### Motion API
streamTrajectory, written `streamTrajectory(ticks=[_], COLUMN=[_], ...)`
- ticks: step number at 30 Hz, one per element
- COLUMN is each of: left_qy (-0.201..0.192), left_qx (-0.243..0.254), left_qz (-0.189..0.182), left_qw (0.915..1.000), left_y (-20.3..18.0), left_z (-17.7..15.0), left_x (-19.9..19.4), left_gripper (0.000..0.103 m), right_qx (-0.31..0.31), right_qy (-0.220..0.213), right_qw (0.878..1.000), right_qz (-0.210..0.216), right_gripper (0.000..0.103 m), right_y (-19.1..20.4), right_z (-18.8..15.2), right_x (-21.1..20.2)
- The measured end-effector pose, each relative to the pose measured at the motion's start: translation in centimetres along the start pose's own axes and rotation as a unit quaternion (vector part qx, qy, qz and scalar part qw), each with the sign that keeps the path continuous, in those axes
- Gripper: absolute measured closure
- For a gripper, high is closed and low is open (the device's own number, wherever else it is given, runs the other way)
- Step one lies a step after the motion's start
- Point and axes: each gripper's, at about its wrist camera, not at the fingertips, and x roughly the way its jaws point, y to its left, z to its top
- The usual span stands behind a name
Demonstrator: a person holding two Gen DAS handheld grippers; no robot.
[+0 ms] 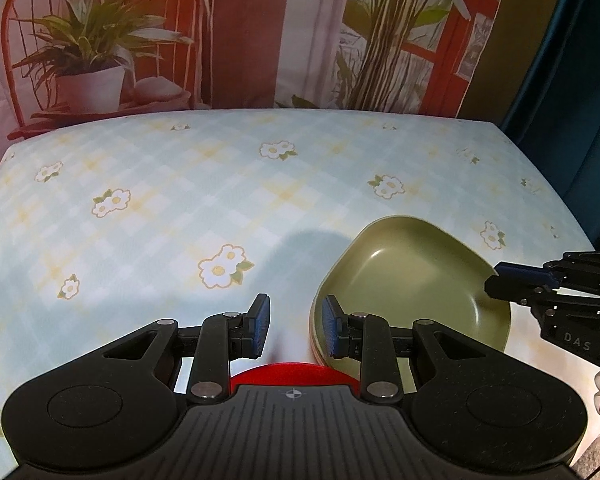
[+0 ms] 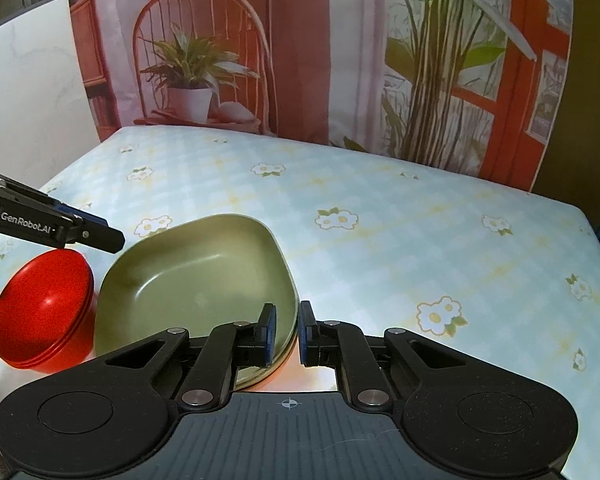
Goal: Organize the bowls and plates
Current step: 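Lower the olive-green plate onto the stacked plates and open both tools, then move both tools to the red bowl stack and close on its rim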
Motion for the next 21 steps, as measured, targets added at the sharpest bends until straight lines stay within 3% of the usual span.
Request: streamTrajectory(ticks=[4,7,21], left_qy=[-0.006,-0.014,-0.055], left_qx=[0.004,0.009,0.008], left_qz=[-0.002,-0.001,-0.001], left_qw=[1.0,0.9999,0.9984], left_y=[-0.2,-0.4,-0.2], left_z=[0.2,0.4,-0.2], left_x=[-0.7,-1.4,-5.9], left_gripper=[0.073,0.073,0.073], right_qx=[0.004,0.011,0.061], right_qy=[-0.001,-0.015,-0.069], right_qw=[1.0,1.0,0.996], right_qz=[0.0,-0.003,0.018], right_gripper=[0.091,0.085,0.085], right_y=[0.0,0.0,1.3], right_z=[0.1,0.4,1.3], right_x=[-0.1,-0.8,-3.5])
